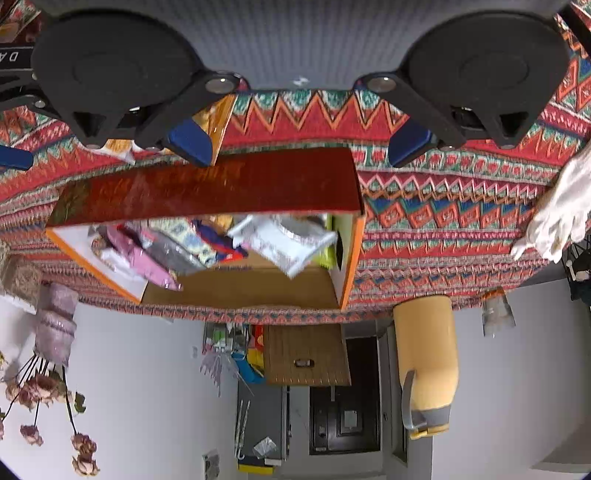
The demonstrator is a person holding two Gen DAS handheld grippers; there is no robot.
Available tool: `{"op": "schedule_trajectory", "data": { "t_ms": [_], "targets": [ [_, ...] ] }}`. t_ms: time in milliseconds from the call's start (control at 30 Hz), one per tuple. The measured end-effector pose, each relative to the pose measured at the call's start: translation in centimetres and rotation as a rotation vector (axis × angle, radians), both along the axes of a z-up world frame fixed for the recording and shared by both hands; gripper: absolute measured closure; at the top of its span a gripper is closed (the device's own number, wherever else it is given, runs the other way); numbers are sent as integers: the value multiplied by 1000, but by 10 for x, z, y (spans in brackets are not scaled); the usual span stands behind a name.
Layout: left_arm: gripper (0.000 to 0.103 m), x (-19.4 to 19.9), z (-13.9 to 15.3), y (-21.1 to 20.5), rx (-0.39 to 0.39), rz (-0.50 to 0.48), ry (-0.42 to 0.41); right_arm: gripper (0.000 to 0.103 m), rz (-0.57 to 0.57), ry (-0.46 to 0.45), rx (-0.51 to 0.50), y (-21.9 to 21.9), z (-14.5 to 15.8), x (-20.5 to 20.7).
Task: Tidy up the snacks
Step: 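Move both open grippers back toward the remaining cookie packets, then grasp a golden cookie packet with the right gripper while the left gripper grasps another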
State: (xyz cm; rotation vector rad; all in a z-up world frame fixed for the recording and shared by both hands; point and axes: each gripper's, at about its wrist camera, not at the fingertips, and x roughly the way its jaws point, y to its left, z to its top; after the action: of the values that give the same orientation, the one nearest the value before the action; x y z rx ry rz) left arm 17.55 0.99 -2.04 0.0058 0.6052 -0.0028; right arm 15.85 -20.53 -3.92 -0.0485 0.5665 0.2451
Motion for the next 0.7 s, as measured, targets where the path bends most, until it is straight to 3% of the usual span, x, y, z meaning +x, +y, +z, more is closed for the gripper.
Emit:
{"op": "schedule_trajectory", "data": {
  "t_ms": [367, 700],
  "targets": [
    [0, 0, -19, 3, -30, -13, 10, 0, 82, 88, -105, 20, -9, 27],
    [0, 0, -21, 9, -72, -10, 12, 0, 149, 129, -99, 30, -13, 53]
  ]
}}
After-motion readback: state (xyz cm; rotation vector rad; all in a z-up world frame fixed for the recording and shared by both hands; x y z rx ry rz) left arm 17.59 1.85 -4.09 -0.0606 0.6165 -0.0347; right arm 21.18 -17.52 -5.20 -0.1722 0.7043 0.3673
